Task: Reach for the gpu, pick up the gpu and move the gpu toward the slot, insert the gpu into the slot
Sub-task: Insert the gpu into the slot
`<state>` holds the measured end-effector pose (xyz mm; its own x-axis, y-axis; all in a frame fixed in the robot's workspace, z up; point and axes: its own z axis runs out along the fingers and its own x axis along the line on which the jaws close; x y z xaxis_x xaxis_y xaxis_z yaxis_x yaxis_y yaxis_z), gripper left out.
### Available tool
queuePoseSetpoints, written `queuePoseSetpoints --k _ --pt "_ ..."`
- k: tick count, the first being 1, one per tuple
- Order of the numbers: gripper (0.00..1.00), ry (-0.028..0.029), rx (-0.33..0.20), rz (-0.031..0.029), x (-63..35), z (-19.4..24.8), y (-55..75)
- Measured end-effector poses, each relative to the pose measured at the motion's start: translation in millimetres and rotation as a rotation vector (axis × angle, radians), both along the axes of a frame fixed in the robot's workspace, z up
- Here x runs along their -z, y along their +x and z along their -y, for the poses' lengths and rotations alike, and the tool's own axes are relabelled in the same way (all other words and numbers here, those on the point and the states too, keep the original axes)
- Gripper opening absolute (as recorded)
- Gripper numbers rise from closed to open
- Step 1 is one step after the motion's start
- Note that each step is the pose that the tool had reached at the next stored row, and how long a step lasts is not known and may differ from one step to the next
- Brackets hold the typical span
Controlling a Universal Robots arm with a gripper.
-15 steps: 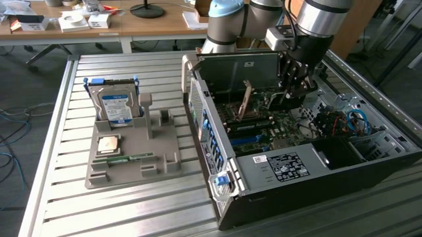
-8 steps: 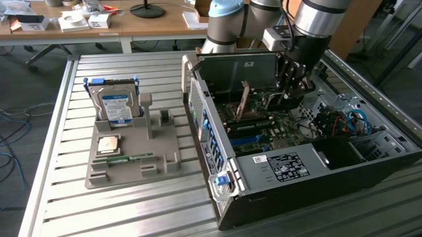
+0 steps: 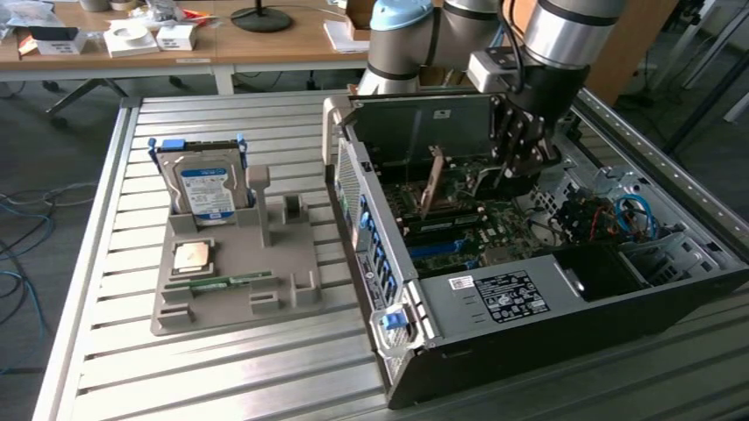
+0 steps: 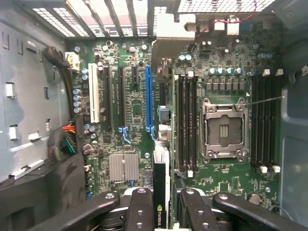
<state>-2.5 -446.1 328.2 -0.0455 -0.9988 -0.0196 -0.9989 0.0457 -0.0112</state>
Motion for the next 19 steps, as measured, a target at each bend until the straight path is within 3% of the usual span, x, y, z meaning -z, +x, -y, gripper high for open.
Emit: queuePoseSetpoints --k 3,19 --pt "0.27 -0.0001 0.0 0.0 0.0 3.1 -0.1" --pt "0.27 -0.0003 0.0 0.0001 8.7 3.7 0.0"
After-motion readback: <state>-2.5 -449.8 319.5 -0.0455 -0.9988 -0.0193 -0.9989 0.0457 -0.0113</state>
